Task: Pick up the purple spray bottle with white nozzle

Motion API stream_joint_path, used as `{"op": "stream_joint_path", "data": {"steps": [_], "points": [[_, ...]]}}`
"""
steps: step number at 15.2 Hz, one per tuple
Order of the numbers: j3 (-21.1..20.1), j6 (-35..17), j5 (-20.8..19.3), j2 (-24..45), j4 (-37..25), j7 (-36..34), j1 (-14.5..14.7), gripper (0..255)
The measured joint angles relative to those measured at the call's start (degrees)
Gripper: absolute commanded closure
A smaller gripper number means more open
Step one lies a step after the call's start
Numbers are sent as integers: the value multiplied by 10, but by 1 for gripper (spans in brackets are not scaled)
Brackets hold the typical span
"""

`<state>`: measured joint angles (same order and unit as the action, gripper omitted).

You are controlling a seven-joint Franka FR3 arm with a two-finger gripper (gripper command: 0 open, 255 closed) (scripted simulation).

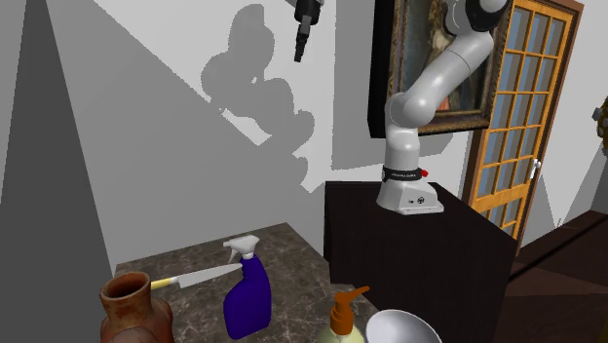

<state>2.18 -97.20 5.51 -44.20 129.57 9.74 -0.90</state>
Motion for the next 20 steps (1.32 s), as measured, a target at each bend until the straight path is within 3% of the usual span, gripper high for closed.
{"op": "stream_joint_path", "data": {"steps": [4, 10, 20], "points": [[-19, -23, 9, 3, 22, -14, 8, 0], [-73, -101, 35, 35, 75, -51, 31, 0], [-166, -243, 69, 139, 120, -112, 68, 0]]}}
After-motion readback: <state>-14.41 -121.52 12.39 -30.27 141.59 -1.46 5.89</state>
